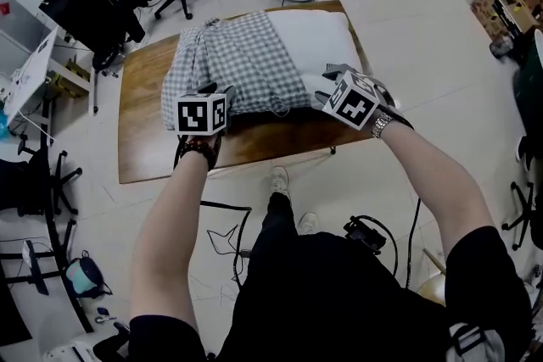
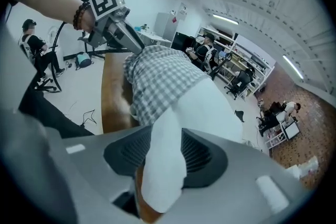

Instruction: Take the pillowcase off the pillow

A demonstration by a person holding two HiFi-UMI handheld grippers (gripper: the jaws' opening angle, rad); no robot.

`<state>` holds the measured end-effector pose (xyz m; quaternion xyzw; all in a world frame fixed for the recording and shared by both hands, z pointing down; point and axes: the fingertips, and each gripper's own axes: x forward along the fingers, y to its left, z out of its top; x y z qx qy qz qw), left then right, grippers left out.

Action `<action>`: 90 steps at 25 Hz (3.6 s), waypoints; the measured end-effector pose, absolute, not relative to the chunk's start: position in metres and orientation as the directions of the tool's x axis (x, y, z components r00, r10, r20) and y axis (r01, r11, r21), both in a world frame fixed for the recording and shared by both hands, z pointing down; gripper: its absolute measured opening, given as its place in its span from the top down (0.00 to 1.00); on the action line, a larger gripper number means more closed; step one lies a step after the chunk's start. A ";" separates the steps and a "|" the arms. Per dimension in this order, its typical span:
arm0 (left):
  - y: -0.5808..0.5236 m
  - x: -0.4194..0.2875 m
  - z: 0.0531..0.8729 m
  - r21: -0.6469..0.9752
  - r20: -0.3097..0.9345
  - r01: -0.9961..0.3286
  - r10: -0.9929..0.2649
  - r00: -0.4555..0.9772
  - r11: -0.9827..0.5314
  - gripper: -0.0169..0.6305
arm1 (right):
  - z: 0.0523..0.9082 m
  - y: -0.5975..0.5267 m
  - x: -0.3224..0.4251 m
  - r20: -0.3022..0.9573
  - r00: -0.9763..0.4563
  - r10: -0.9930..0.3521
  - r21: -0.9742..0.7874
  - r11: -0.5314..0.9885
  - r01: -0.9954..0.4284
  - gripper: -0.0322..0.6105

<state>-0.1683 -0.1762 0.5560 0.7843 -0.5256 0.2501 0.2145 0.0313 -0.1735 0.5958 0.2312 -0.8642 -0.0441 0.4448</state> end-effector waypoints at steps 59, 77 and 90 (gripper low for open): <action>-0.160 -0.250 0.654 0.232 0.641 -0.973 -0.755 0.136 0.021 0.96 | 0.635 -0.220 0.104 0.671 -0.290 -0.682 0.587 0.728 -0.354 0.94; -0.127 -0.190 0.610 0.247 0.647 -0.955 -0.705 0.291 -0.167 0.84 | 0.599 -0.161 0.075 0.696 -0.428 -0.577 0.442 0.813 -0.378 0.73; -0.113 -0.161 0.558 0.145 0.576 -0.953 -0.760 0.301 -0.267 0.84 | 0.569 -0.137 0.066 0.648 -0.474 -0.596 0.466 0.802 -0.373 0.73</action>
